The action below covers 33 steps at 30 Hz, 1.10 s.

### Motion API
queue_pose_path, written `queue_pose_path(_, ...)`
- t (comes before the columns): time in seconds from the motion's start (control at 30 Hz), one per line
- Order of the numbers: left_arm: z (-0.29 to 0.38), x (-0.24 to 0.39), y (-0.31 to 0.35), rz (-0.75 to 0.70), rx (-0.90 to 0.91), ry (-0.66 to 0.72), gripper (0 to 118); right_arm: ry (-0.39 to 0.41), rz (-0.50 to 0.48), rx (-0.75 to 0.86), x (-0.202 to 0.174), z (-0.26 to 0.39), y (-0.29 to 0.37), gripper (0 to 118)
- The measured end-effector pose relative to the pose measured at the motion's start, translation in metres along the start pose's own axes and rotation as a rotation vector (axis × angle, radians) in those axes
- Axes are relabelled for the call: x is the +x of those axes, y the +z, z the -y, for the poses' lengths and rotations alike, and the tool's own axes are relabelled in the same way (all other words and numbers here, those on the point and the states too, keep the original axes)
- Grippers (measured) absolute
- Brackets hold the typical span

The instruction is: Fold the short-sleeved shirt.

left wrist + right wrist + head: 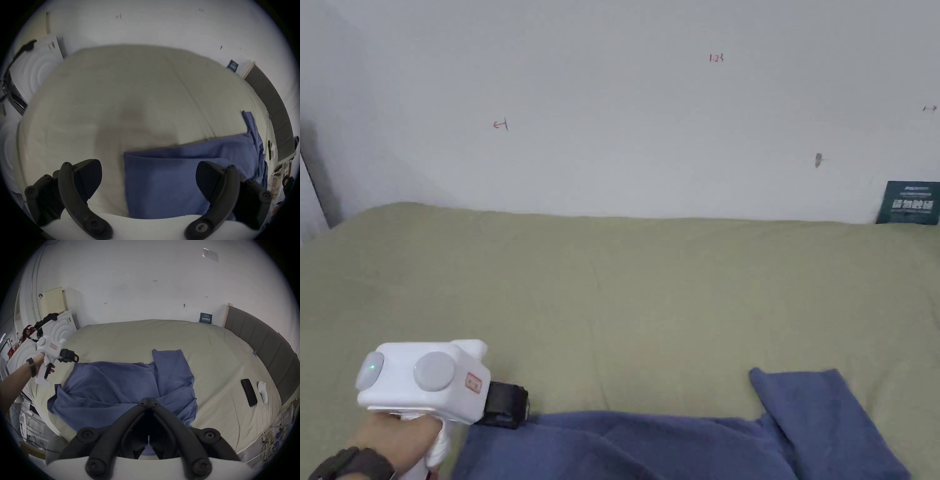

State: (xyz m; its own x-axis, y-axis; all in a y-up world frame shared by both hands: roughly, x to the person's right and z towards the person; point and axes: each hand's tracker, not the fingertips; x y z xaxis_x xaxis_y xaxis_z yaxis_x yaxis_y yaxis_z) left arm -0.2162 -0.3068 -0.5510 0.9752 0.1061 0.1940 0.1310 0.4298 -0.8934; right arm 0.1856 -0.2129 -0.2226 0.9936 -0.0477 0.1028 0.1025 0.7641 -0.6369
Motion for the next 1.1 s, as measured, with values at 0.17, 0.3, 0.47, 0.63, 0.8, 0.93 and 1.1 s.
queue_pose_path(0.17, 0.01, 0.009, -0.027, -0.132, -0.026, 0.052, 86, -0.014, 0.011, -0.005, 0.011, -0.003, -0.007, 1)
queue_pose_path(0.3, 0.017, 0.021, -0.005, -0.046, 0.009, -0.06, 5, -0.008, -0.004, -0.02, 0.031, -0.016, -0.023, 1)
queue_pose_path(0.47, 0.031, 0.043, 0.008, -0.021, 0.043, -0.084, 5, -0.067, 0.016, -0.125, 0.088, -0.07, -0.103, 3)
queue_pose_path(0.63, 0.03, 0.035, 0.012, 0.006, 0.059, -0.045, 5, -0.057, -0.032, -0.447, 0.137, -0.118, -0.214, 87)
queue_pose_path(0.8, 0.027, 0.035, 0.012, 0.01, 0.047, -0.045, 5, -0.082, 0.048, -0.595, 0.155, -0.126, -0.274, 88)
queue_pose_path(0.93, 0.026, 0.039, 0.003, 0.008, 0.027, -0.071, 5, -0.149, -0.028, -0.663, 0.153, -0.117, -0.292, 83)
queue_pose_path(1.1, 0.027, 0.042, -0.003, 0.011, 0.036, -0.093, 5, 0.006, 0.021, -0.675, 0.141, -0.117, -0.3, 66)
